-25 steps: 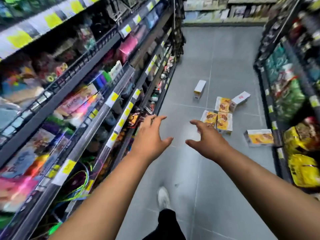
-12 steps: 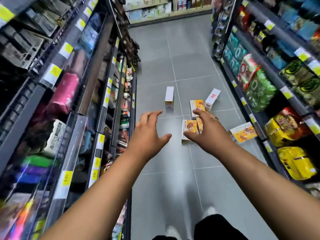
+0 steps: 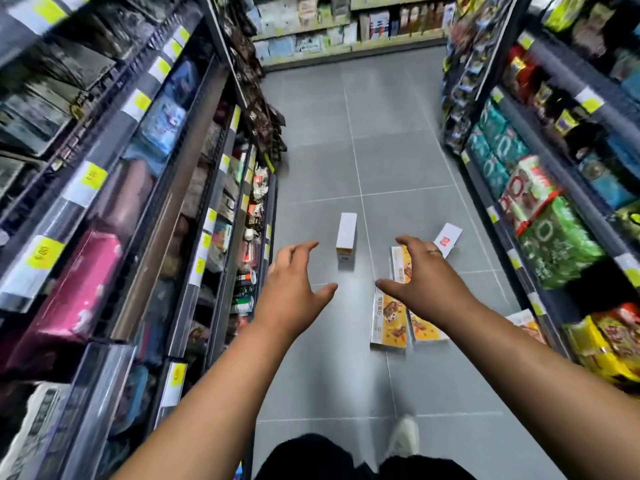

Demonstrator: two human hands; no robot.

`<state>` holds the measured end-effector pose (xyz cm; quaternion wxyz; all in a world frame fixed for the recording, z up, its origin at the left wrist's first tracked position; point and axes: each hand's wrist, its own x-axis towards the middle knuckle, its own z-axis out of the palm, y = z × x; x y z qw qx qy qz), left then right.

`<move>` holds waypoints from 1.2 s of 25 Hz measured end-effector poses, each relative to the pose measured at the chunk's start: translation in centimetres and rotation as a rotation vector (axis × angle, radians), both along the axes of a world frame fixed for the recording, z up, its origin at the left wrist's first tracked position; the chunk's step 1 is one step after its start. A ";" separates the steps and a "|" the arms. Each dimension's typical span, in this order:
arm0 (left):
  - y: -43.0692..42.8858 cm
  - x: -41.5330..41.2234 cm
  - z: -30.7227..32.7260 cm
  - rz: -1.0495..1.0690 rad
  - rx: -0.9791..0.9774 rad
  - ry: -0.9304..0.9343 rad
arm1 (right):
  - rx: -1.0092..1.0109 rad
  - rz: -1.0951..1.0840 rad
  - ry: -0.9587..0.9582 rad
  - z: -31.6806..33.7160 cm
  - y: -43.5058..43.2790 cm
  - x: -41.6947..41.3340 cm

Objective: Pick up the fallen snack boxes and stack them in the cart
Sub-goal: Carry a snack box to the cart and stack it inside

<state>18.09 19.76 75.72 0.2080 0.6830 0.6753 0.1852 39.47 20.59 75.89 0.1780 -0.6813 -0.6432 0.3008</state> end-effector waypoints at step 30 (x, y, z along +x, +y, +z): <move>49.5 -9.1 -12.2 -0.285 -0.287 0.064 | -0.256 -0.245 -0.020 -9.5 44.1 -11.2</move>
